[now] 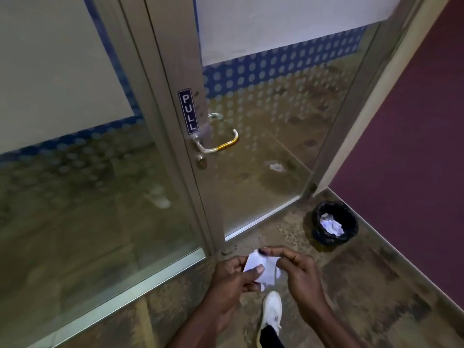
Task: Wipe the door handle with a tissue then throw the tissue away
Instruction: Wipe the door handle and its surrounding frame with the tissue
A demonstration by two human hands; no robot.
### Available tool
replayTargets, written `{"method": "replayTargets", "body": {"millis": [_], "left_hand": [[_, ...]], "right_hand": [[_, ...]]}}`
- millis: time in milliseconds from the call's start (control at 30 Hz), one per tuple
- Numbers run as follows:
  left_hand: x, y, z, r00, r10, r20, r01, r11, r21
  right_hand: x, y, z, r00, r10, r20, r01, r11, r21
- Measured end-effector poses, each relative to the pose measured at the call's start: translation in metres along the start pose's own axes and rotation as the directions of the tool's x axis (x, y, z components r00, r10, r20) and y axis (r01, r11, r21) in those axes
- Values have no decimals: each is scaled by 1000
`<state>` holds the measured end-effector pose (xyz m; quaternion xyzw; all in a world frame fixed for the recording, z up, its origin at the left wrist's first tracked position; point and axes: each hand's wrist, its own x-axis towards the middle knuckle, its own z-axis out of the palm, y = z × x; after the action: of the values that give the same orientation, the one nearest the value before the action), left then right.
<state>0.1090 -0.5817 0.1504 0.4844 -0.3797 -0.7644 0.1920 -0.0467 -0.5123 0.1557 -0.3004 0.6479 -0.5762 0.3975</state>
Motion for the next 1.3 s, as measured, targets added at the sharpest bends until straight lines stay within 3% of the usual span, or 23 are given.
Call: {"method": "replayTargets", "body": {"millis": [267, 433, 633, 700, 767, 833, 867, 933, 1000, 1100, 1300], "left_hand": [[57, 63, 30, 939, 166, -302, -161, 986, 42], [82, 97, 42, 865, 287, -411, -222, 955, 199], [98, 130, 32, 742, 394, -543, -237, 911, 337], [97, 146, 23, 641, 508, -576, -252, 848, 466], [95, 163, 9, 436, 743, -508, -261, 645, 718], [95, 183, -7, 219, 935, -279, -162, 317, 935], [95, 193, -15, 141, 975, -170, -108, 186, 977], [95, 215, -30, 52, 998, -41, -56, 44, 997], [94, 236, -43, 37, 999, 3, -12, -2, 1000], [95, 261, -55, 68, 998, 3, 25, -5, 1000], [109, 274, -82, 77, 996, 46, 9, -47, 999]], "right_hand": [[102, -19, -12, 996, 69, 47, -75, 989, 126], [156, -36, -15, 946, 168, 276, -187, 981, 46], [204, -62, 9, 933, 118, 339, -121, 993, -15], [220, -72, 22, 955, 60, 292, -55, 998, -25], [237, -86, 37, 982, -38, 184, 48, 998, -51], [253, -103, 54, 987, -151, 55, 156, 984, -86], [259, -113, 62, 979, -205, 2, 205, 974, -96], [270, -134, 81, 940, -327, -97, 313, 940, -136], [281, -153, 102, 875, -457, -161, 427, 884, -189], [289, -173, 138, 791, -585, -180, 541, 806, -239], [285, -164, 185, 683, -726, -79, 696, 680, -233]]}}
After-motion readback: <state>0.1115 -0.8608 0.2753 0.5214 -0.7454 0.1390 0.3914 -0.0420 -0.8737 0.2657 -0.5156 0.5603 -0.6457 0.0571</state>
